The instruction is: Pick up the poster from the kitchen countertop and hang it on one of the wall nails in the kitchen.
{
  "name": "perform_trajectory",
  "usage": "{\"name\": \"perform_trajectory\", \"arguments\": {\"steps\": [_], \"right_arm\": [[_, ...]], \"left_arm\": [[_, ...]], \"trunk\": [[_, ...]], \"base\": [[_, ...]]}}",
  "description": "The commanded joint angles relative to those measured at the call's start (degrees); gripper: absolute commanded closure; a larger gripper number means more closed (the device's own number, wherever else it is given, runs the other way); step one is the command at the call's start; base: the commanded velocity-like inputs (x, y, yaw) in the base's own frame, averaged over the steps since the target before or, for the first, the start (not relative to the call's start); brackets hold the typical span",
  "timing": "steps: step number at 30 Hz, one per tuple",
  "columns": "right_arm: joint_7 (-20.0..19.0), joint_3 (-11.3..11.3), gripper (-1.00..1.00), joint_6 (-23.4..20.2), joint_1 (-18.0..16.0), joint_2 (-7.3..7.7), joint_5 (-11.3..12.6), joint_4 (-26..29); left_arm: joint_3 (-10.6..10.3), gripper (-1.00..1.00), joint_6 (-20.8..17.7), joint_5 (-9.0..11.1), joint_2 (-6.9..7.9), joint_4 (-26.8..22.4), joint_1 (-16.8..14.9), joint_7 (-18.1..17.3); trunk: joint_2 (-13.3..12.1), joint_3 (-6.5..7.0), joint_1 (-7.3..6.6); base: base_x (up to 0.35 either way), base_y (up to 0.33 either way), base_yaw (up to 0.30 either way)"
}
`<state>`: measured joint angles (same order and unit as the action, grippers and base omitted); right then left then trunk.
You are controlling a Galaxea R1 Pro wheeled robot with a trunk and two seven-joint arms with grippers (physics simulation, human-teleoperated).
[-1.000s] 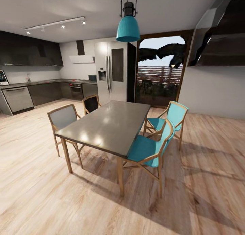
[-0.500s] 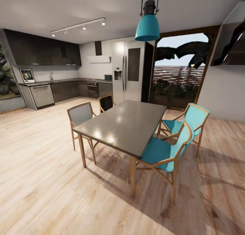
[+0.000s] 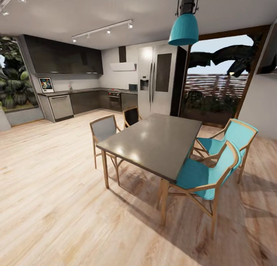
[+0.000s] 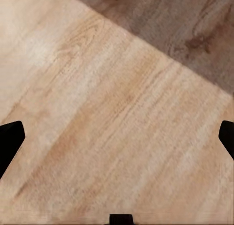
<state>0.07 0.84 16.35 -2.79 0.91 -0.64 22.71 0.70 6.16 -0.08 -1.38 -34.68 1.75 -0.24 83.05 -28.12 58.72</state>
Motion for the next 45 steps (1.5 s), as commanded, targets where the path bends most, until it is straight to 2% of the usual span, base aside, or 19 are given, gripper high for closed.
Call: {"name": "perform_trajectory", "arguments": {"steps": [1, 16, 32, 45], "right_arm": [[-0.01, 0.09, -1.00, 0.17, -0.03, 0.03, -0.04, -0.10], [0.10, 0.04, -1.00, 0.32, -0.03, -0.20, 0.00, -0.47], [0.10, 0.04, -1.00, 0.35, -0.03, -0.21, 0.00, -0.47], [0.02, 0.04, -1.00, 0.23, -0.03, 0.07, -0.05, -0.55]], "left_arm": [[0.08, -1.00, 0.10, -0.01, -0.02, -0.04, 0.01, -0.03], [0.09, -1.00, 0.08, -0.01, -0.02, -0.04, 0.01, -0.03], [0.09, -1.00, 0.08, -0.01, -0.02, -0.04, 0.01, -0.03], [0.09, -1.00, 0.09, -0.01, -0.02, -0.04, 0.01, -0.03]], "trunk": [[0.02, -0.05, 0.01], [0.02, -0.72, 0.01], [0.02, -1.57, 0.01], [0.02, -1.70, 0.01]], "base": [[0.097, 0.276, 0.006], [0.107, 0.280, 0.176], [0.198, 0.277, 0.232], [0.232, 0.276, 0.042]]}}
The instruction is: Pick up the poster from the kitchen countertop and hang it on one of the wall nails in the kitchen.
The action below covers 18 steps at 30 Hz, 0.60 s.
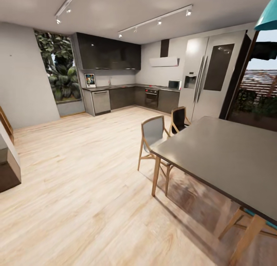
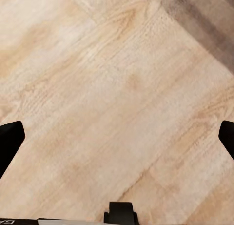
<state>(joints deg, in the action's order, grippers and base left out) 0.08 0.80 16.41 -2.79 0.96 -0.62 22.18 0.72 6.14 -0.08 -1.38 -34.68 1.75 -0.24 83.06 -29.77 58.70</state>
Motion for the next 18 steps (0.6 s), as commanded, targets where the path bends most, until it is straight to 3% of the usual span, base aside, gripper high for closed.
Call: {"name": "perform_trajectory", "arguments": {"steps": [1, 11, 18], "right_arm": [[0.01, 0.08, -1.00, 0.18, -0.02, 0.02, -0.05, -0.03], [0.01, 0.00, -1.00, 0.20, -0.02, 0.06, 0.01, -0.03], [0.01, 0.02, -1.00, 0.28, -0.02, 0.01, 0.01, -0.03]], "left_arm": [[0.07, -1.00, 0.10, -0.01, -0.02, -0.04, 0.01, -0.03], [0.15, -1.00, 0.10, -0.01, -0.01, -0.04, 0.01, -0.03], [0.15, -1.00, 0.11, -0.01, 0.01, -0.04, 0.01, -0.03]], "trunk": [[0.02, -0.04, 0.03], [0.02, -0.04, 0.03], [0.02, -0.04, 0.03]], "base": [[0.242, 0.275, 0.002], [0.250, 0.267, 0.003], [0.289, 0.199, 0.202]]}}
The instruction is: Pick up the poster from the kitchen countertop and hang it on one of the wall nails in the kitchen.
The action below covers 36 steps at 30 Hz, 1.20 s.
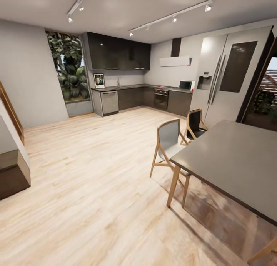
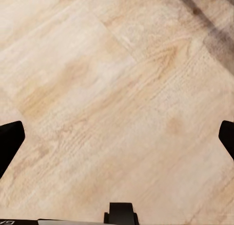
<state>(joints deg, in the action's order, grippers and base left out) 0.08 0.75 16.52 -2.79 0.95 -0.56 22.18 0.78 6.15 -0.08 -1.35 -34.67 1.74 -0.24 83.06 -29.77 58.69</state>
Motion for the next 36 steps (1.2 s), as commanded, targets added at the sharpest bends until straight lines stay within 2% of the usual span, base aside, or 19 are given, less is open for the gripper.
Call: {"name": "perform_trajectory", "arguments": {"steps": [1, 36], "right_arm": [[0.01, 0.07, -1.00, 0.17, -0.03, 0.02, -0.05, -0.03], [0.01, 0.07, -1.00, 0.11, -0.03, 0.11, -0.05, -0.03]], "left_arm": [[0.08, -1.00, 0.11, -0.01, -0.03, -0.05, 0.01, -0.03], [0.09, -1.00, 0.12, -0.01, 0.03, -0.05, 0.01, -0.03]], "trunk": [[0.02, -0.04, 0.03], [0.02, -0.04, 0.03]], "base": [[0.309, 0.158, 0.197], [0.323, 0.114, 0.011]]}}
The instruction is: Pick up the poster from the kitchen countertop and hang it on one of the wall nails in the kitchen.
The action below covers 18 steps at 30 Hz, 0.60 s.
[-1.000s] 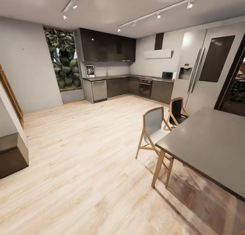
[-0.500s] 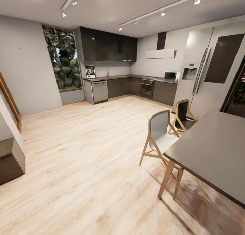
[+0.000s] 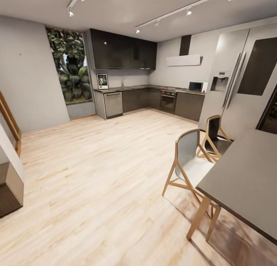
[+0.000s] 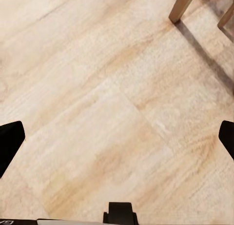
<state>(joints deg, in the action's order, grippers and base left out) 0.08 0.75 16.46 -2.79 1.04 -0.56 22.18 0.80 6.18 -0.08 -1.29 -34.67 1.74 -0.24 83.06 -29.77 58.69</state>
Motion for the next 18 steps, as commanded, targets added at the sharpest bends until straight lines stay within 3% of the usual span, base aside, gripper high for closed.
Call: {"name": "perform_trajectory", "arguments": {"steps": [1, 18], "right_arm": [[0.01, 0.07, -1.00, 0.17, -0.03, 0.02, -0.05, -0.03], [0.01, 0.11, -1.00, 0.16, -0.03, 0.04, -0.05, -0.03]], "left_arm": [[0.08, -1.00, 0.09, -0.01, -0.02, -0.05, 0.01, -0.03], [0.08, -1.00, 0.06, -0.01, -0.02, -0.08, 0.01, -0.03]], "trunk": [[0.02, -0.04, 0.04], [0.02, -0.04, 0.04]], "base": [[0.324, 0.127, 0.000], [0.311, 0.192, 0.018]]}}
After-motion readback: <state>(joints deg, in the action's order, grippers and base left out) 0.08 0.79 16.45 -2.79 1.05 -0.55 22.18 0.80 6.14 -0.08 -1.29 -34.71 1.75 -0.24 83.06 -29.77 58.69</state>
